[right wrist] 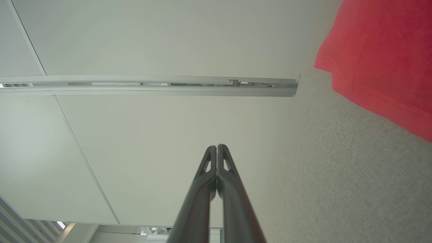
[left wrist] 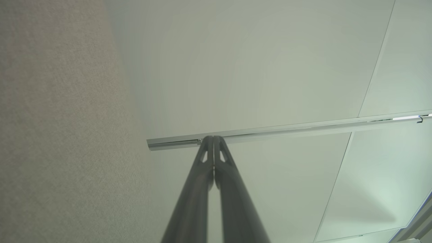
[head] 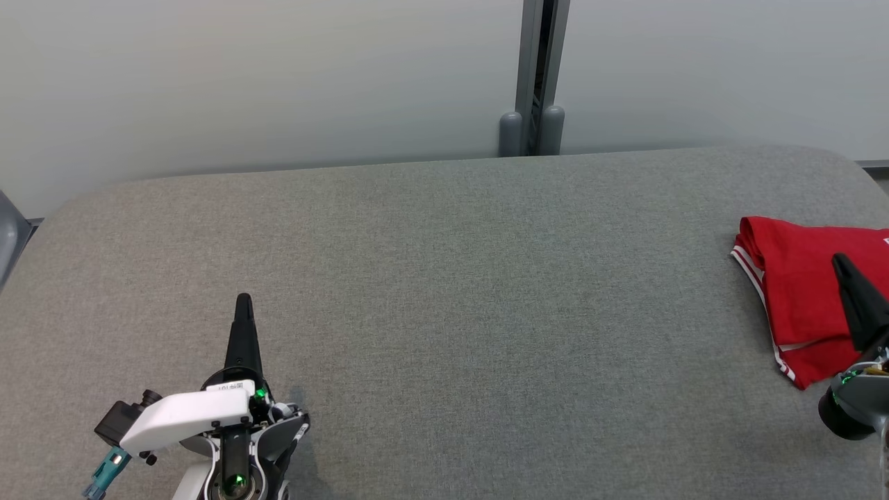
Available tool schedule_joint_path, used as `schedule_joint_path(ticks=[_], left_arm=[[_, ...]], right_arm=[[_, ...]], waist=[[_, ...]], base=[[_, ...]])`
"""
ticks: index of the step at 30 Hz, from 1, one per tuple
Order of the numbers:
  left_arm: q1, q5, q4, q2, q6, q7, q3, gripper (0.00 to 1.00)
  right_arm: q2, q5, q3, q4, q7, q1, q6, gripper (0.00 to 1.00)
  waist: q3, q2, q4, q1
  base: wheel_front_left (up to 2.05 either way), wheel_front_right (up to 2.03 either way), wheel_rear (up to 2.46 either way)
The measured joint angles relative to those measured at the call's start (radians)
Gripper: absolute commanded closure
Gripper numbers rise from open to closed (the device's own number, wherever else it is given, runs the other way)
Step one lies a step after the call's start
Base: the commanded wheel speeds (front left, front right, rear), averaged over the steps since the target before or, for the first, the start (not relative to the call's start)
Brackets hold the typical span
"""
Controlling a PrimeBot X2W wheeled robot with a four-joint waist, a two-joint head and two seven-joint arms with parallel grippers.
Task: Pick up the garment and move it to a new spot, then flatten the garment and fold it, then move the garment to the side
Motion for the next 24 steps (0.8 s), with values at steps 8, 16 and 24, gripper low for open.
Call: schedule_joint_path(ticks=[8, 16, 24], left_arm=[[0.0, 0.0, 0.0, 0.0, 0.0, 0.0, 0.0, 1.0], [0.0, 0.0, 0.0, 0.0, 0.0, 0.0, 0.0, 1.0], [0.0, 0.0, 0.0, 0.0, 0.0, 0.0, 0.0, 1.0]], right_arm=[[0.0, 0.0, -0.001, 0.0, 0.0, 0.0, 0.0, 1.0], [0.0, -0.001, -0.001, 0.0, 0.0, 0.0, 0.0, 1.0], [0.0, -0.001, -0.002, 0.0, 0.0, 0.0, 0.0, 1.0]], waist=[[0.0, 0.0, 0.0, 0.0], [0.0, 0.0, 0.0, 0.0], [0.0, 0.0, 0.0, 0.0]], base=[[0.0, 0.0, 0.0], [0.0, 0.0, 0.0], [0.0, 0.0, 0.0]])
